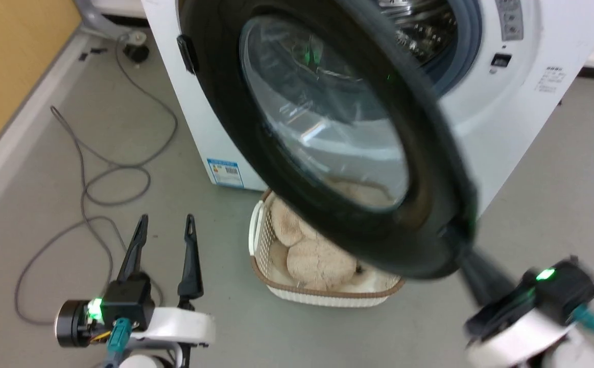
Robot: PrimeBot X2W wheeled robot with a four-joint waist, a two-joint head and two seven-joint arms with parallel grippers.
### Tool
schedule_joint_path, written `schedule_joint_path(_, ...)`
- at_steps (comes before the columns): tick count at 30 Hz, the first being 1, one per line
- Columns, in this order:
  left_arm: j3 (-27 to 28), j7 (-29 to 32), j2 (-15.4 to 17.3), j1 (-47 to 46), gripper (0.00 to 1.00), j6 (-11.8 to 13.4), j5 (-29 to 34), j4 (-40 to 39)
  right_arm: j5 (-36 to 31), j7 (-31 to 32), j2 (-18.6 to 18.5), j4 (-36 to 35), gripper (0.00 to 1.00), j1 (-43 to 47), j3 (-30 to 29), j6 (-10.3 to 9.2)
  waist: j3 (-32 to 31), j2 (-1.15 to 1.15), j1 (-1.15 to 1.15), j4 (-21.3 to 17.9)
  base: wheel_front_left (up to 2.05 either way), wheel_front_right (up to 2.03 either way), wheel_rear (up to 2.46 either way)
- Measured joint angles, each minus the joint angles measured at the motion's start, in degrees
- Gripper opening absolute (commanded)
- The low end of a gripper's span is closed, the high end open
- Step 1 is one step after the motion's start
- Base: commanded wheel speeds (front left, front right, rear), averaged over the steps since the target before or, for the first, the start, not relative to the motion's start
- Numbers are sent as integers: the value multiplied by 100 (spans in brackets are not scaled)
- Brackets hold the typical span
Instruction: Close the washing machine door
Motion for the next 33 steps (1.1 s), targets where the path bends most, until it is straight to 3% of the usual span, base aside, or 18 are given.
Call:
schedule_joint_path(7,-60,0,-69,-316,100,2,5,-110,-300,-1,18,578,0,-756,-928,-4,381,0,0,72,0,0,0)
schedule_joint_path(17,-142,0,-102,-597,100,96,-55,-245,-759,-1,-224,1602,0,-2092,-1504,-3,906,0,0,225,0,0,0)
schedule_joint_path(33,-261,0,-111,-872,100,279,-213,-399,-1332,0,-514,3689,0,-4214,-1600,-4,1499,0,0,369,0,0,0)
